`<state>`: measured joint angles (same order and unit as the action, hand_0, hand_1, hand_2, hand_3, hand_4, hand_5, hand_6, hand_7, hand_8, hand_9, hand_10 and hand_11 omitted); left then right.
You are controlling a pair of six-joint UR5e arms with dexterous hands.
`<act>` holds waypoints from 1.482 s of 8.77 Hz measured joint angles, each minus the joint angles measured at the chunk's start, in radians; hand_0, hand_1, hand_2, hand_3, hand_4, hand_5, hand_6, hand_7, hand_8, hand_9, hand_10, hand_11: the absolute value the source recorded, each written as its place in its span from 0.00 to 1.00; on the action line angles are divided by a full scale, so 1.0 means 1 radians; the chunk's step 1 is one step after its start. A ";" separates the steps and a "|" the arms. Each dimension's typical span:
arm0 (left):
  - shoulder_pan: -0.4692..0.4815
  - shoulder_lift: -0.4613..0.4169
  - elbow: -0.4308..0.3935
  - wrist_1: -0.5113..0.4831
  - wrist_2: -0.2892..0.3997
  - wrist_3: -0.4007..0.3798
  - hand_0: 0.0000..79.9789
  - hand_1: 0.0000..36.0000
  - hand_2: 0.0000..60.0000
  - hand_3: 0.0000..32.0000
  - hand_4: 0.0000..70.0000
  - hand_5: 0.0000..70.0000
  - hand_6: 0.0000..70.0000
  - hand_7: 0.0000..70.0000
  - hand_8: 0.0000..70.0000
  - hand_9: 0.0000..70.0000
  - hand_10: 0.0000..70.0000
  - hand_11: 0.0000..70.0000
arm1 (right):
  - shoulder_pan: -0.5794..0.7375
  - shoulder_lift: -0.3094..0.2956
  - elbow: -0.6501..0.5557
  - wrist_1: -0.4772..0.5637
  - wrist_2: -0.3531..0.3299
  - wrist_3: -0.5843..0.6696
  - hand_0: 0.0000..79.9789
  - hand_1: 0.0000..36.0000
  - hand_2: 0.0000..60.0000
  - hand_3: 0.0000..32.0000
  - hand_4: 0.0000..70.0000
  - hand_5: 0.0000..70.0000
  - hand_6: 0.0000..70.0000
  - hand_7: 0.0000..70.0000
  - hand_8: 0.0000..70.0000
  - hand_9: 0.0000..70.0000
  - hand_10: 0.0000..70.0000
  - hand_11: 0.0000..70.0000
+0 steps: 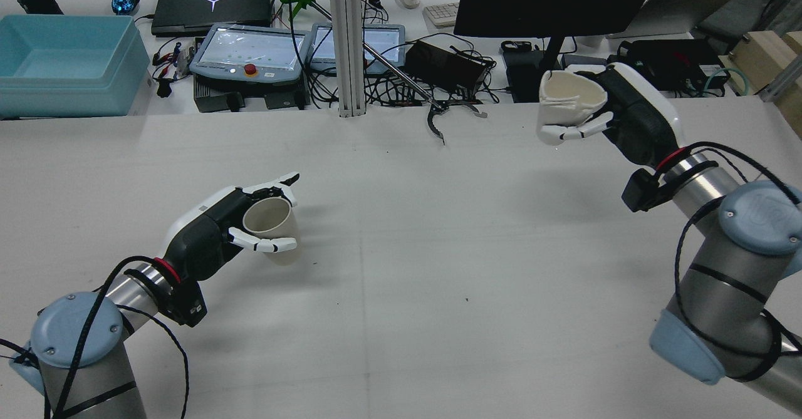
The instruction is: Pour water
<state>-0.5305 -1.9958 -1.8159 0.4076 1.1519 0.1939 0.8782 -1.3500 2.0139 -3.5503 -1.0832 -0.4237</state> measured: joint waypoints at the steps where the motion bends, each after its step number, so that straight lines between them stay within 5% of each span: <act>1: -0.024 0.094 -0.013 -0.058 0.003 -0.018 0.83 1.00 1.00 0.00 0.72 1.00 0.07 0.14 0.01 0.01 0.07 0.15 | 0.105 -0.075 -0.006 0.064 -0.053 0.083 1.00 1.00 1.00 0.00 0.45 0.86 0.80 0.80 0.62 0.76 0.78 1.00; 3: -0.109 0.239 -0.018 -0.164 0.039 -0.038 0.80 1.00 1.00 0.00 0.70 1.00 0.08 0.15 0.00 0.01 0.07 0.14 | 0.292 -0.152 -0.117 0.184 -0.195 0.157 1.00 1.00 1.00 0.00 0.46 0.89 0.81 0.83 0.66 0.80 0.77 1.00; 5: -0.218 0.316 -0.015 -0.226 0.092 -0.036 0.80 1.00 1.00 0.00 0.64 1.00 0.06 0.13 0.00 0.01 0.07 0.14 | 0.357 -0.178 -0.397 0.433 -0.272 0.241 1.00 1.00 1.00 0.00 0.45 0.89 0.80 0.82 0.66 0.80 0.77 1.00; 6: -0.251 0.339 -0.016 -0.243 0.108 -0.033 0.81 1.00 1.00 0.00 0.62 1.00 0.05 0.12 0.01 0.00 0.07 0.13 | 0.364 -0.179 -0.540 0.534 -0.282 0.268 1.00 1.00 0.86 0.00 0.44 0.82 0.77 0.79 0.63 0.76 0.71 1.00; 7: -0.268 0.359 -0.016 -0.254 0.115 -0.027 0.80 1.00 0.96 0.00 0.59 1.00 0.04 0.11 0.01 0.00 0.07 0.13 | 0.365 -0.176 -0.670 0.610 -0.284 0.280 0.97 0.71 0.12 0.00 0.39 0.57 0.46 0.51 0.36 0.40 0.32 0.49; 8: -0.279 0.369 -0.016 -0.260 0.118 -0.009 0.79 0.99 0.92 0.00 0.57 1.00 0.04 0.11 0.01 0.00 0.07 0.13 | 0.366 -0.169 -0.756 0.656 -0.285 0.286 0.79 0.46 0.00 0.27 0.21 0.27 0.14 0.18 0.12 0.05 0.03 0.06; 9: -0.286 0.378 -0.011 -0.283 0.119 0.030 0.78 0.86 0.64 0.00 0.56 1.00 0.03 0.10 0.01 0.00 0.06 0.12 | 0.369 -0.164 -0.802 0.684 -0.288 0.292 0.74 0.33 0.00 0.77 0.04 0.12 0.03 0.04 0.05 0.00 0.00 0.00; 10: -0.287 0.396 0.000 -0.323 0.118 0.082 0.79 0.80 0.48 0.00 0.56 1.00 0.02 0.10 0.01 0.00 0.05 0.11 | 0.372 -0.161 -0.812 0.697 -0.292 0.300 0.67 0.17 0.00 1.00 0.00 0.07 0.00 0.00 0.02 0.00 0.00 0.00; 11: -0.287 0.415 0.015 -0.360 0.115 0.133 0.80 0.80 0.44 0.00 0.53 1.00 0.01 0.09 0.01 0.00 0.05 0.11 | 0.377 -0.162 -0.805 0.701 -0.295 0.306 0.61 0.00 0.00 1.00 0.00 0.04 0.00 0.00 0.01 0.00 0.00 0.00; 13: -0.286 0.434 0.059 -0.425 0.110 0.208 0.80 0.78 0.38 0.00 0.52 1.00 0.02 0.09 0.01 0.00 0.05 0.10 | 0.380 -0.169 -0.786 0.703 -0.300 0.314 0.62 0.03 0.00 1.00 0.00 0.06 0.00 0.00 0.02 0.00 0.00 0.00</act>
<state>-0.8169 -1.5623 -1.7569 -0.0178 1.2616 0.4017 1.2582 -1.5188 1.2279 -2.8475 -1.3837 -0.1094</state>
